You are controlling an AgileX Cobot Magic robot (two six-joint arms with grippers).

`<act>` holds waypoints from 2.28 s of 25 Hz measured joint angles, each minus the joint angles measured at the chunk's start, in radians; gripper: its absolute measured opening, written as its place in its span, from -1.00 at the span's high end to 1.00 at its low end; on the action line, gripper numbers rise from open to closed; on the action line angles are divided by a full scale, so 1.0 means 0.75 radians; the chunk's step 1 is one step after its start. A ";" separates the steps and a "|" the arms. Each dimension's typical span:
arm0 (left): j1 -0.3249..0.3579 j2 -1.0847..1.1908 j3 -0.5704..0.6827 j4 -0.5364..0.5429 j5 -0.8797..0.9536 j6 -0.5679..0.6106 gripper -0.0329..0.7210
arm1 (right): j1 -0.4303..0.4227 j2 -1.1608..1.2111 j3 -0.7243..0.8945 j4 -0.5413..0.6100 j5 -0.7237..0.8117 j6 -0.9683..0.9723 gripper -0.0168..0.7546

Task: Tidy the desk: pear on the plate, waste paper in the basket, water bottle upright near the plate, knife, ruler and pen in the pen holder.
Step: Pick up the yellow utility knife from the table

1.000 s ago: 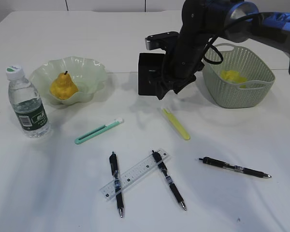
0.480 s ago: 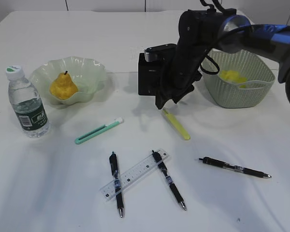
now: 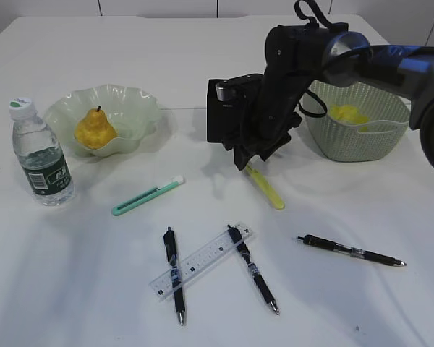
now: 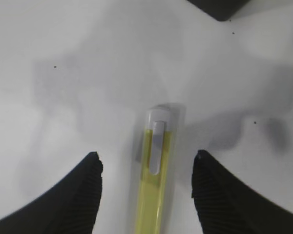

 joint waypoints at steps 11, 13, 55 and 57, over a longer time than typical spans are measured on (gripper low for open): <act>0.000 0.000 0.000 0.000 0.003 0.000 -0.32 | 0.000 0.029 -0.002 -0.011 0.014 0.002 -0.18; 0.000 0.000 0.000 0.000 0.006 0.000 -0.32 | 0.000 0.029 -0.002 -0.014 0.014 0.002 -0.18; 0.000 0.000 0.000 -0.001 0.011 0.000 -0.27 | 0.000 0.053 -0.002 -0.058 0.143 0.002 0.59; 0.000 0.000 0.000 -0.001 0.011 0.000 -0.27 | 0.000 0.053 -0.002 -0.058 0.143 0.002 0.62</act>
